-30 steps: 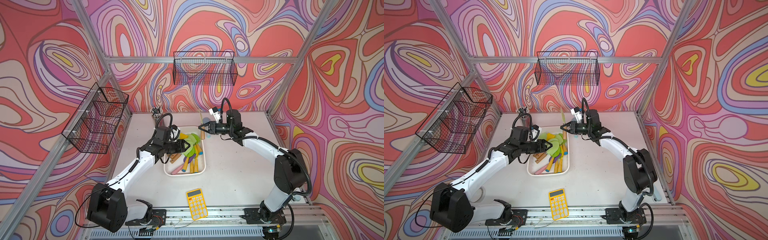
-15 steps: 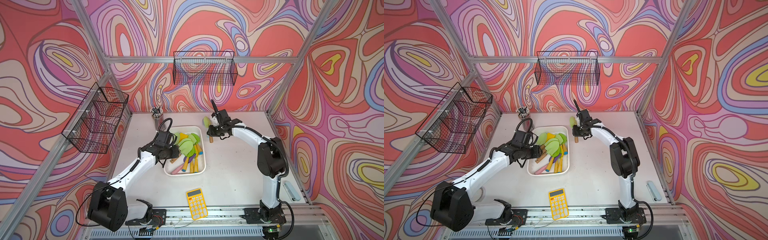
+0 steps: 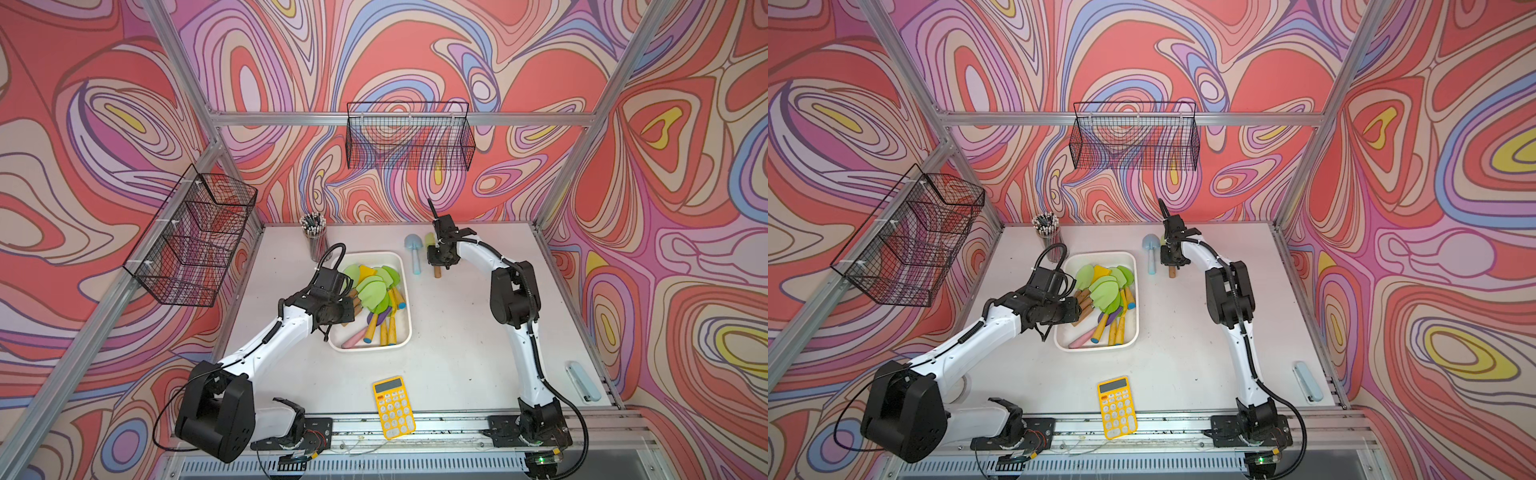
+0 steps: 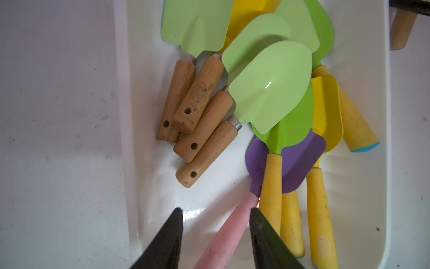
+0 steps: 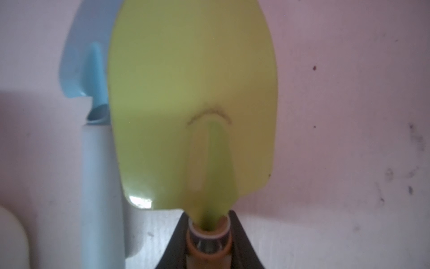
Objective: Take the shovel out of the storage box
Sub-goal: Place the shovel at the center of the board.
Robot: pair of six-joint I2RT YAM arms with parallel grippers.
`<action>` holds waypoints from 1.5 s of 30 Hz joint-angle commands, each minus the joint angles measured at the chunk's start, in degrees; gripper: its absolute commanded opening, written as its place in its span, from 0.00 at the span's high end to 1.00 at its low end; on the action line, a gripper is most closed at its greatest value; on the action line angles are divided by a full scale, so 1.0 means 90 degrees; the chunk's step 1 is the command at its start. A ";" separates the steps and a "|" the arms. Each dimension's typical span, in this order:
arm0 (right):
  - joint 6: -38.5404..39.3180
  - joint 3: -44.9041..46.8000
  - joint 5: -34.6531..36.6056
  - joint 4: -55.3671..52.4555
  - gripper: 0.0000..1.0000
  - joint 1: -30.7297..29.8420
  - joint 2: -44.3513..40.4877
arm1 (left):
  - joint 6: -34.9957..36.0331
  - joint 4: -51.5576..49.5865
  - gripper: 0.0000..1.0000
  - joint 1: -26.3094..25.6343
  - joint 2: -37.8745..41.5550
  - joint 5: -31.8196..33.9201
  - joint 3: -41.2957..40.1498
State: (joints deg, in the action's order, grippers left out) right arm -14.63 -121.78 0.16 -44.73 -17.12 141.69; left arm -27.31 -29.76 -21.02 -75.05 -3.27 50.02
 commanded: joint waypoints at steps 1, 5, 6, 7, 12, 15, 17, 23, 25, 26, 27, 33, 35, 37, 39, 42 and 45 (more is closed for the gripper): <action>0.0117 -0.0674 0.0186 -0.0447 0.96 0.0025 0.0395 | -0.0089 0.0054 0.50 -0.0013 0.0247 0.0158 -0.0134; 0.0132 -0.1210 0.0200 -0.0582 0.95 0.0084 0.0802 | -0.0072 0.0049 0.50 -0.0014 0.0350 0.0158 -0.0199; 0.0131 -0.1296 0.0212 -0.0624 0.95 0.0095 0.0894 | -0.0071 0.0033 0.50 -0.0016 0.0360 0.0174 -0.0216; 0.0129 -0.1399 0.0251 -0.0685 0.94 0.0109 0.0983 | -0.0063 0.0017 0.50 -0.0014 0.0369 0.0168 -0.0225; 0.0122 -0.1474 0.0363 -0.0694 0.87 0.0140 0.1161 | -0.0067 0.0048 0.50 -0.0014 0.0399 0.0143 -0.0275; 0.0122 -0.1469 0.0401 -0.0694 0.82 0.0145 0.1208 | -0.0061 0.0059 0.50 -0.0009 0.0372 0.0129 -0.0270; 0.0123 -0.1465 0.0367 -0.0679 0.80 0.0145 0.1235 | -0.0056 0.0064 0.50 -0.0009 0.0326 0.0110 -0.0254; 0.0093 -0.1550 0.0278 -0.0655 0.74 0.0146 0.1239 | -0.0048 0.0065 0.50 -0.0009 0.0222 0.0100 -0.0238; 0.0083 -0.1585 0.0229 -0.0655 0.72 0.0145 0.1228 | -0.0050 0.0061 0.50 -0.0017 0.0206 0.0099 -0.0245; 0.0073 -0.1596 0.0196 -0.0655 0.71 0.0145 0.1213 | -0.0038 0.0056 0.50 -0.0016 0.0195 0.0118 -0.0234; 0.0078 -0.1608 0.0188 -0.0655 0.70 0.0144 0.1204 | -0.0041 0.0055 0.50 -0.0016 0.0184 0.0124 -0.0235; 0.0067 -0.1607 0.0060 -0.0636 0.68 0.0145 0.1084 | -0.0037 0.0071 0.50 -0.0040 0.0108 0.0137 -0.0235; 0.0037 -0.1562 -0.0070 -0.0633 0.68 0.0145 0.0995 | -0.0034 0.0062 0.50 -0.0053 0.0078 0.0185 -0.0227; -0.0020 -0.1312 -0.0171 -0.0486 0.68 0.0144 0.0743 | -0.0003 0.0050 0.50 -0.0085 0.0006 0.0271 -0.0199; -0.0080 -0.0952 -0.0272 -0.0291 0.68 0.0145 0.0430 | 0.0036 0.0017 0.50 -0.0119 -0.0116 0.0342 -0.0127; -0.0121 -0.0443 -0.0231 -0.0092 0.68 0.0145 -0.0140 | 0.0108 0.0032 0.50 -0.0227 -0.0363 0.0446 0.0010; -0.0141 0.0150 -0.0068 0.0136 0.68 0.0144 -0.0813 | 0.0180 0.0143 0.51 -0.0372 -0.0539 0.0614 0.0112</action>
State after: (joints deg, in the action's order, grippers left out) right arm -15.11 -123.02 -1.04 -45.67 -15.92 141.16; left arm -26.94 -29.08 -23.40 -78.83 -0.23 48.90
